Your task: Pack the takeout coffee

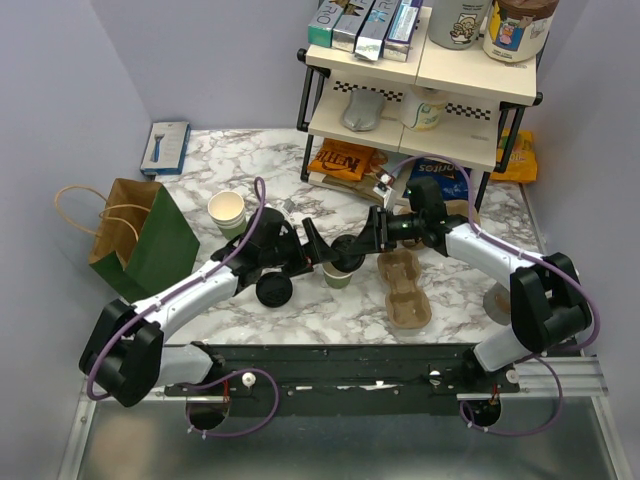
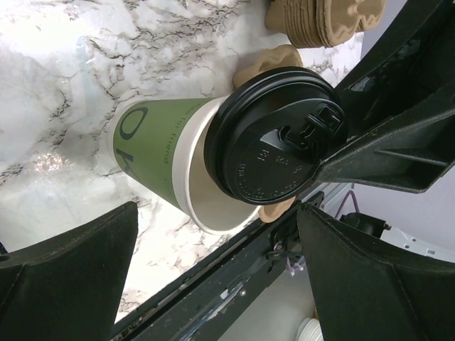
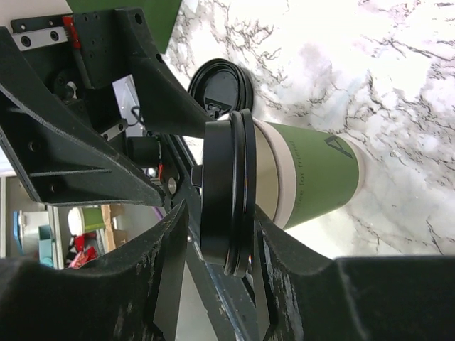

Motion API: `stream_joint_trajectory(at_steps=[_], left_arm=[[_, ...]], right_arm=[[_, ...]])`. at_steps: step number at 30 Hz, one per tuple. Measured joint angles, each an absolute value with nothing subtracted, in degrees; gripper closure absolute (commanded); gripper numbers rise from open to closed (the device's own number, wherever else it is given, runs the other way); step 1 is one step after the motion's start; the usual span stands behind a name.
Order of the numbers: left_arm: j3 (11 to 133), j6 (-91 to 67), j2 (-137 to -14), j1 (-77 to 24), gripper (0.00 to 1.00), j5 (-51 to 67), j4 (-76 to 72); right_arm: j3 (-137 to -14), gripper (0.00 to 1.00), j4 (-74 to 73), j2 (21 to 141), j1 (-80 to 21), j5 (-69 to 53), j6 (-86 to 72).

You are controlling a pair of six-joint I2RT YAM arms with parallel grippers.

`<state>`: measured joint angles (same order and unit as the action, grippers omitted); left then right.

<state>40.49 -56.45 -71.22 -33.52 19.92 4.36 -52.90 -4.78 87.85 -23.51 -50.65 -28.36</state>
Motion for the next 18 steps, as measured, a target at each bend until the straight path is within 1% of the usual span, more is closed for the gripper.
stream_joint_trajectory(at_steps=[18], left_arm=[[40.5,-63.2,-74.9,-34.6,0.02,17.9,-1.2]], right_arm=[[-53.3,0.51,-8.3,89.4,-23.5,-47.7,-26.5]])
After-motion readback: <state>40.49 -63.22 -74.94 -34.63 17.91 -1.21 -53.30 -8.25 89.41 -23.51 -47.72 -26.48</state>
